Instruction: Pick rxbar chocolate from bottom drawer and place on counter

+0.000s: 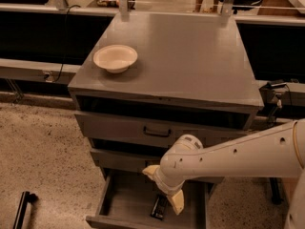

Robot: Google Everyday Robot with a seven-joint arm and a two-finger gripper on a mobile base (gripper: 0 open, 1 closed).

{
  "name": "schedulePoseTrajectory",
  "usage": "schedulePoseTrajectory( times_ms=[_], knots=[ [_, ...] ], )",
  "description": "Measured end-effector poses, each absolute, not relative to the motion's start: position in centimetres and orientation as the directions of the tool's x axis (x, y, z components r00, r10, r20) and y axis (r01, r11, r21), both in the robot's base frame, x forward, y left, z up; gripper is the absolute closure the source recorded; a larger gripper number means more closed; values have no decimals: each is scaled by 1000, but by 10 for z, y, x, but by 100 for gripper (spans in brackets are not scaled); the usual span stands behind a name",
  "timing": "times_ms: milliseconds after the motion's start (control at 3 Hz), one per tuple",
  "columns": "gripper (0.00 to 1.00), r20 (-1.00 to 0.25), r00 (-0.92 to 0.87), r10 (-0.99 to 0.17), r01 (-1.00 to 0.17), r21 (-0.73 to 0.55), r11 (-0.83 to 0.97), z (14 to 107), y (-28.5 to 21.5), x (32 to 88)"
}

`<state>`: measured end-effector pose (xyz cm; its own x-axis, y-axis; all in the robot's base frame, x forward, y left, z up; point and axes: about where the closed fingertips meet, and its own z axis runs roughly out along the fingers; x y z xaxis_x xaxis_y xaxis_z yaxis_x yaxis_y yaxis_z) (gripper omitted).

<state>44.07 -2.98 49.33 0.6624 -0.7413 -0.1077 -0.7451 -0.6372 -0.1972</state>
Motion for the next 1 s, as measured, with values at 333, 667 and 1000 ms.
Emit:
schedulePoseTrajectory(
  times_ms=[333, 667, 1000],
  knots=[
    [0, -109, 676, -728, -732, -212, -648, 478, -16, 448],
    [0, -116, 701, -703, -703, -275, -656, 459, 2, 444],
    [0, -105, 733, -672, -657, -362, -661, 464, 18, 456]
  ],
)
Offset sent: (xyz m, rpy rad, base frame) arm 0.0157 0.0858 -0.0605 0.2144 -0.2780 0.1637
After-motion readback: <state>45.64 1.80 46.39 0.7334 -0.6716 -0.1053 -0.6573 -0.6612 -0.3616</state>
